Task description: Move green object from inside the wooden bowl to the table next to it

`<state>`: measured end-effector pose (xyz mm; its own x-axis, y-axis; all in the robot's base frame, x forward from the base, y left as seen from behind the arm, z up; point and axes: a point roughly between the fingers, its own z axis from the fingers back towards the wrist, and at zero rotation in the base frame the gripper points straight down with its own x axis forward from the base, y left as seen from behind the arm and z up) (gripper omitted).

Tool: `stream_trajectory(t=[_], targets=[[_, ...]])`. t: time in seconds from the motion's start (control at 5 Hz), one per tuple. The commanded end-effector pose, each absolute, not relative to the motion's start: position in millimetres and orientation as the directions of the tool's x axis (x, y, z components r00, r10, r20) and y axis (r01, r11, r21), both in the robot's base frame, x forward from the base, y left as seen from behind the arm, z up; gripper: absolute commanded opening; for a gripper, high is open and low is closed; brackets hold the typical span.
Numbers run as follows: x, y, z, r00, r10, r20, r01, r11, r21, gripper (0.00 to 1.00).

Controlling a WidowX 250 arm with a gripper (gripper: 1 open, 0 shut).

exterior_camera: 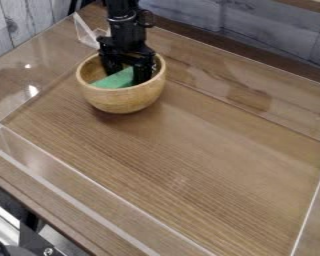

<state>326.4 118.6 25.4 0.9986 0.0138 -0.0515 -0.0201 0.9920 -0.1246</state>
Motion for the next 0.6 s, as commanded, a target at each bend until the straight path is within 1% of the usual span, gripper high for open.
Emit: stream_trajectory(t=[0.0,0.4], targets=[[326,119,23.5,0.998,-0.027,-0.052,0.019,0.989,-0.149,0.0],[328,132,57.3,0.998,-0.067,-0.007,0.065,0.981,-0.181,0.0]])
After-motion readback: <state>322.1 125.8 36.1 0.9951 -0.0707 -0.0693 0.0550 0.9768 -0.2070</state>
